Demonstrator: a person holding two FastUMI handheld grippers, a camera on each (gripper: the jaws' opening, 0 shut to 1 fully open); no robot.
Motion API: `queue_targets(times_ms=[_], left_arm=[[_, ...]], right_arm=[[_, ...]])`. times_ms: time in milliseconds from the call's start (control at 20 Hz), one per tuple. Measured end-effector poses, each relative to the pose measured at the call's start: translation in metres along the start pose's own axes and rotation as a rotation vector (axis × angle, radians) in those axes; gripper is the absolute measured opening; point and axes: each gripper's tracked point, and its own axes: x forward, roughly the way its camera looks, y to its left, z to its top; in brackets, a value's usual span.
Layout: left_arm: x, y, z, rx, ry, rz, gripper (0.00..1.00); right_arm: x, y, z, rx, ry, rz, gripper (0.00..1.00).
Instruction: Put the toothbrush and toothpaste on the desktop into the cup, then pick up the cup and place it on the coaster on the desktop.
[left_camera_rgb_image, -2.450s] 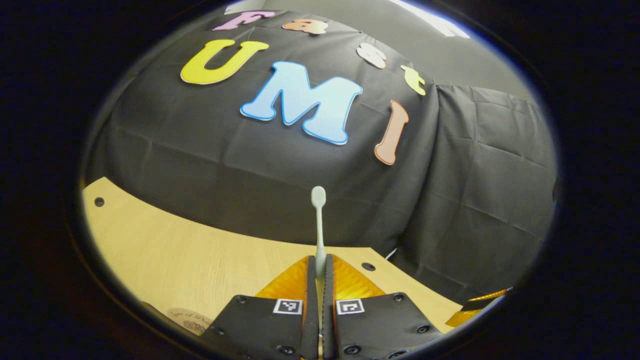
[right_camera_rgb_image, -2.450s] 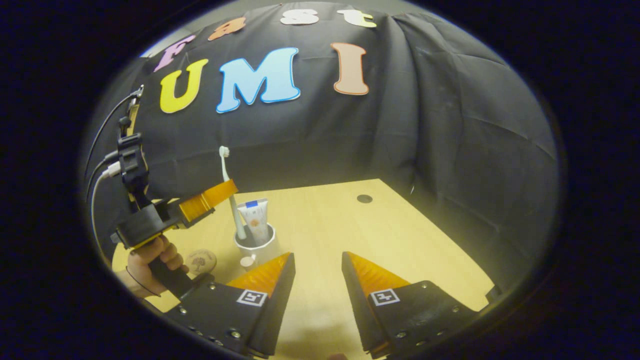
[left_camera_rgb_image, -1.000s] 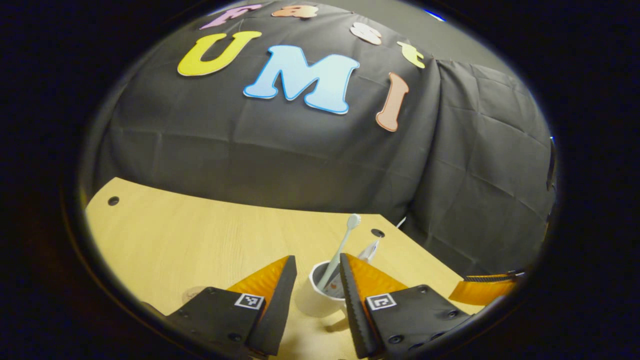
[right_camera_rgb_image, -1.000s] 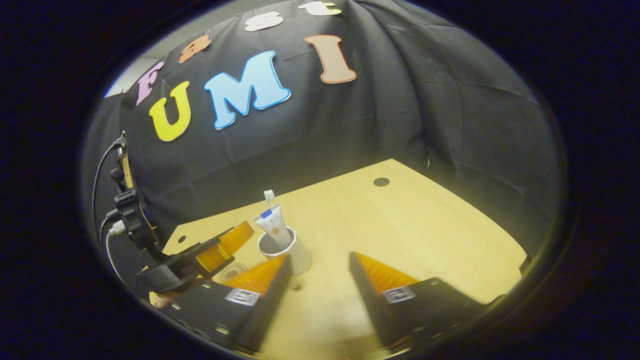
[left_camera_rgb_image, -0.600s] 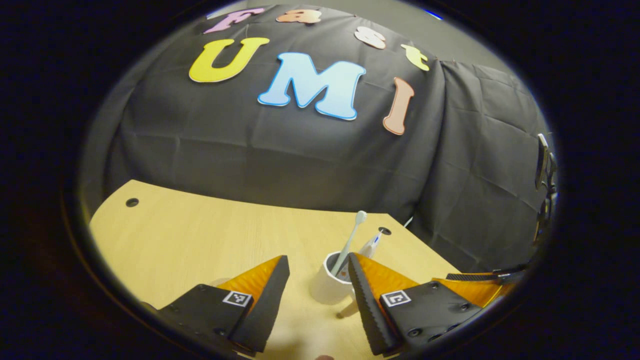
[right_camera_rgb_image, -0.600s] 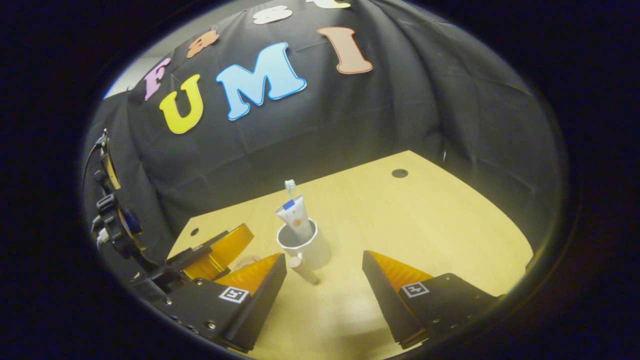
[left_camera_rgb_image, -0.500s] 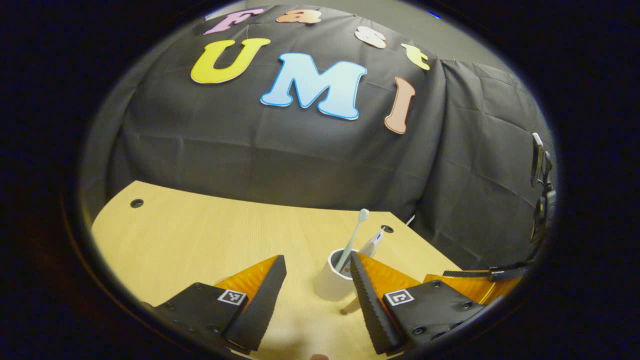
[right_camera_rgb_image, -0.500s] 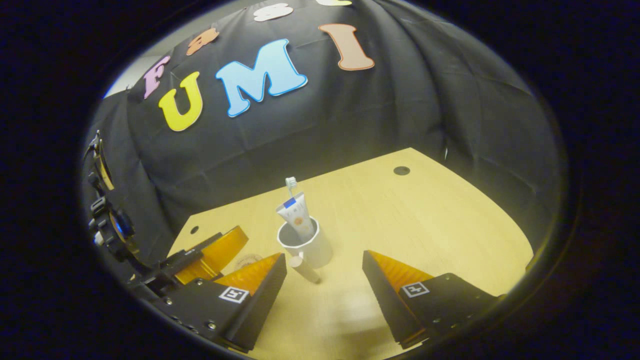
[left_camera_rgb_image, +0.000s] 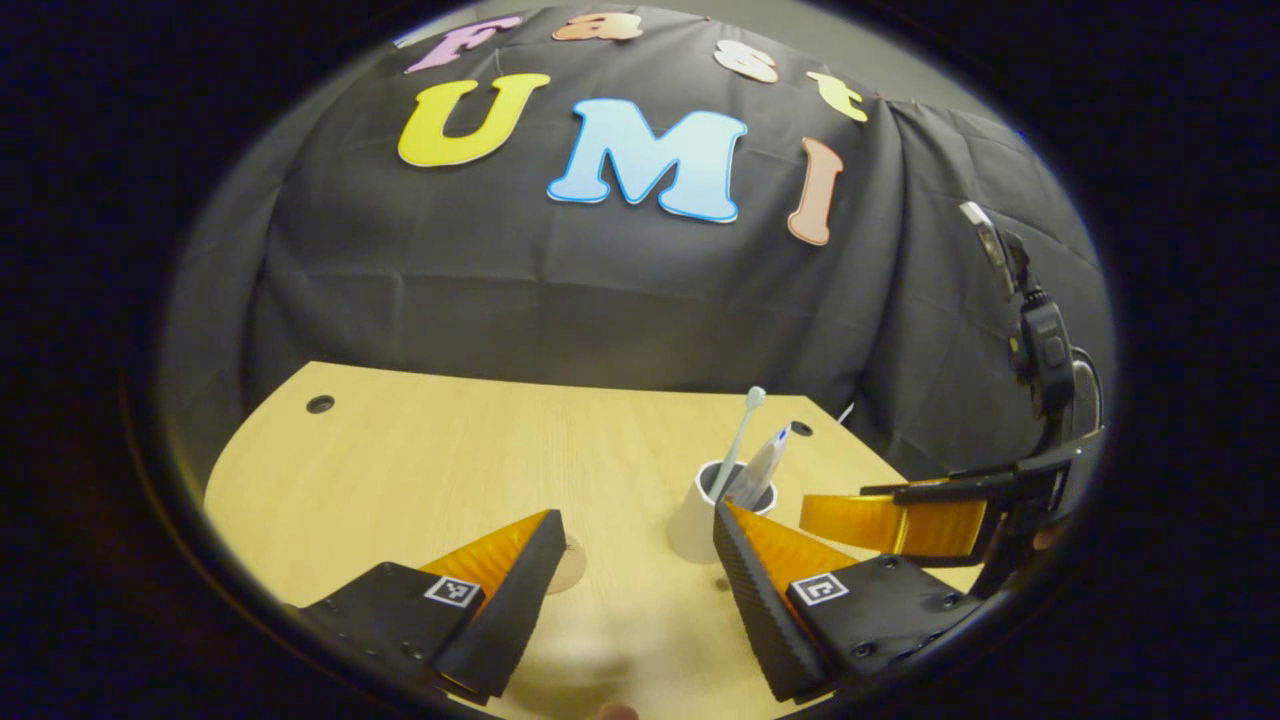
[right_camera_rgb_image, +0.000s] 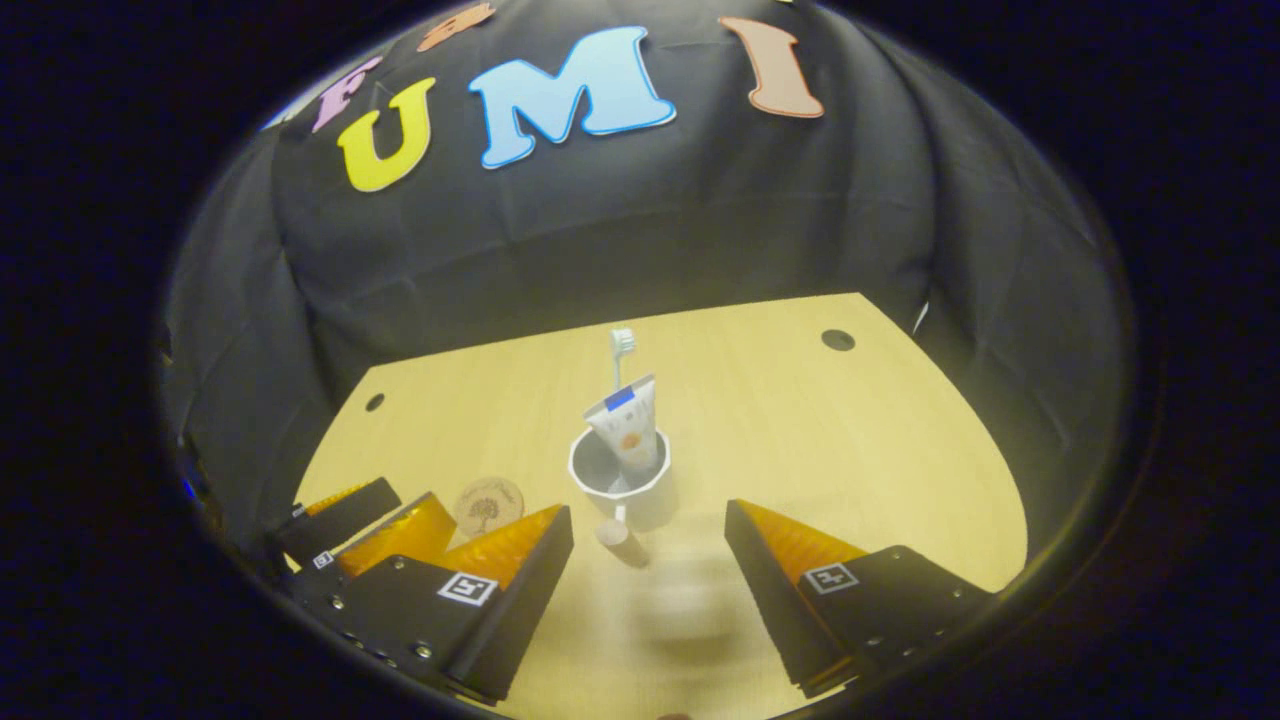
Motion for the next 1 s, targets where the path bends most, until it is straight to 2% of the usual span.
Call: queue_targets(times_ms=[250, 800, 900, 950, 1000], left_arm=[[-0.008, 0.009, -0.015, -0.026, 0.055, 0.004, 0.97], [-0.018, 0.039, -0.035, -0.066, 0.137, -0.003, 0.97], [-0.017, 0.043, -0.04, -0.079, 0.154, -0.003, 0.94], [-0.014, 0.046, -0.042, -0.086, 0.16, 0.0, 0.96], [-0.013, 0.048, -0.044, -0.091, 0.167, 0.003, 0.96]], right_arm=[[0.016, 0.01, -0.014, -0.03, 0.145, 0.0, 0.95], [0.055, 0.016, -0.027, -0.106, 0.37, -0.086, 0.94], [0.06, 0.015, -0.031, -0.101, 0.412, -0.093, 0.94], [0.064, 0.015, -0.035, -0.098, 0.434, -0.098, 0.99], [0.067, 0.013, -0.038, -0.098, 0.456, -0.1, 0.94]])
